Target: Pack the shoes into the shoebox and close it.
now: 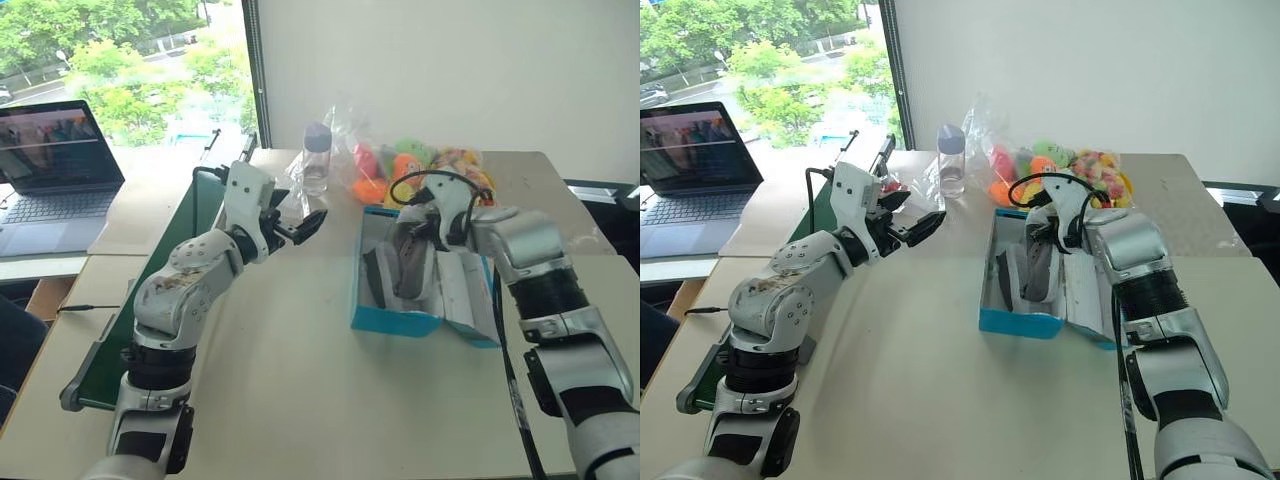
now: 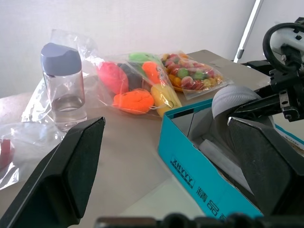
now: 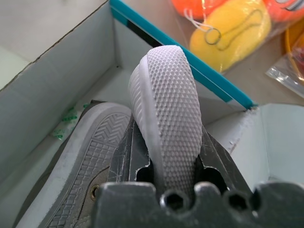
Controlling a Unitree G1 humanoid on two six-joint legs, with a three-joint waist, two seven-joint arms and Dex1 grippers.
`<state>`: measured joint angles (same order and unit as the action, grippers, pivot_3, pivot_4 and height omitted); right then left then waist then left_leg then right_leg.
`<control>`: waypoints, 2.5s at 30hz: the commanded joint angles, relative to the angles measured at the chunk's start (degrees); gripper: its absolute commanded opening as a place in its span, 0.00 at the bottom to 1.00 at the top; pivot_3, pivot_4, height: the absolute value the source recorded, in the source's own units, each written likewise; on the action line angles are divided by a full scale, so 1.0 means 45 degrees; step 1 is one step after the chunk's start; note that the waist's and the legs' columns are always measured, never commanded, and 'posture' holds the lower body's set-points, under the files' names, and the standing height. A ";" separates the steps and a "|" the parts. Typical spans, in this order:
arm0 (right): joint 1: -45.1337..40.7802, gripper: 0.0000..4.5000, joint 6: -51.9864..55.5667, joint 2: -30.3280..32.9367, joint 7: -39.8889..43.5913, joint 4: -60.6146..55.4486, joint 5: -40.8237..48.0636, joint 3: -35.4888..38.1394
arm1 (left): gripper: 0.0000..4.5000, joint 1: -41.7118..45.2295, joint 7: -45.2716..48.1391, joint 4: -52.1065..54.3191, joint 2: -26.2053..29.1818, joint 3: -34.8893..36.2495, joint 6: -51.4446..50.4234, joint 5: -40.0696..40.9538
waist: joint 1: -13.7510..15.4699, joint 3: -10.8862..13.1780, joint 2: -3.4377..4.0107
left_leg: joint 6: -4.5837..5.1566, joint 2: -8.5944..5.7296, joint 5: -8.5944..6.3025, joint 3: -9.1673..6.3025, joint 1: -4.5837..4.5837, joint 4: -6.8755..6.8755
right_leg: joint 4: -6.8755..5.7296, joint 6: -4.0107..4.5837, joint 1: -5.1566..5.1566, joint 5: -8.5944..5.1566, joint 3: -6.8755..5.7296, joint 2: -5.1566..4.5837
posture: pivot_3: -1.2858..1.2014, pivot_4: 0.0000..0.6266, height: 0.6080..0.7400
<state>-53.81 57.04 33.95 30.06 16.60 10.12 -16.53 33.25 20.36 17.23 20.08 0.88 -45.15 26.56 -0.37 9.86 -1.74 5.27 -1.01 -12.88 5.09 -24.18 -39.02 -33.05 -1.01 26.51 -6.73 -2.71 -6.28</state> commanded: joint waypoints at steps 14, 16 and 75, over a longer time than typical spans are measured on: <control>-0.1419 0.11 0.3674 0.0473 0.2954 0.1181 0.0322 -0.0245 | 0.99 -0.0935 -0.0843 0.1138 -0.0608 0.0030 0.0553 -0.0550 | 0.0200 -0.0001 0.0000 | 0.0000 -0.0002 -0.0003 -0.0011 -0.0003 -0.0001 | 0.0005 0.0052 -0.0001 0.0031 -0.0019 -0.0012 | 0.52 0.24 1.00; -0.1634 0.11 0.3820 0.0653 0.3274 0.1447 0.0280 -0.0442 | 0.99 -0.1171 -0.1022 0.1243 -0.0800 0.0072 0.0605 -0.0563 | 0.0198 0.0000 -0.0001 | 0.0000 -0.0003 -0.0003 -0.0009 -0.0002 -0.0002 | 0.0004 0.0053 0.0000 0.0031 -0.0017 -0.0014 | 0.52 0.24 1.00; 0.4602 0.02 0.7880 0.7151 0.5265 -0.9185 0.5711 0.8842 | 1.00 0.1618 0.6632 -0.1088 0.1651 -0.2516 0.0939 0.0361 | 0.0418 -0.0026 -0.0041 | -0.0046 -0.0003 -0.0084 -0.0023 -0.0037 -0.0039 | 0.0016 -0.0003 0.0012 -0.0096 -0.0043 -0.0052 | 0.52 0.24 1.00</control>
<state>-36.26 91.90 64.68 55.05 -22.46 32.80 16.85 38.33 44.94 12.71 26.74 -8.93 -43.30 27.26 1.51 9.74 -1.92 5.00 -1.04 -13.29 5.00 -24.32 -39.21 -32.97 -1.00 26.51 -7.19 -2.90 -6.52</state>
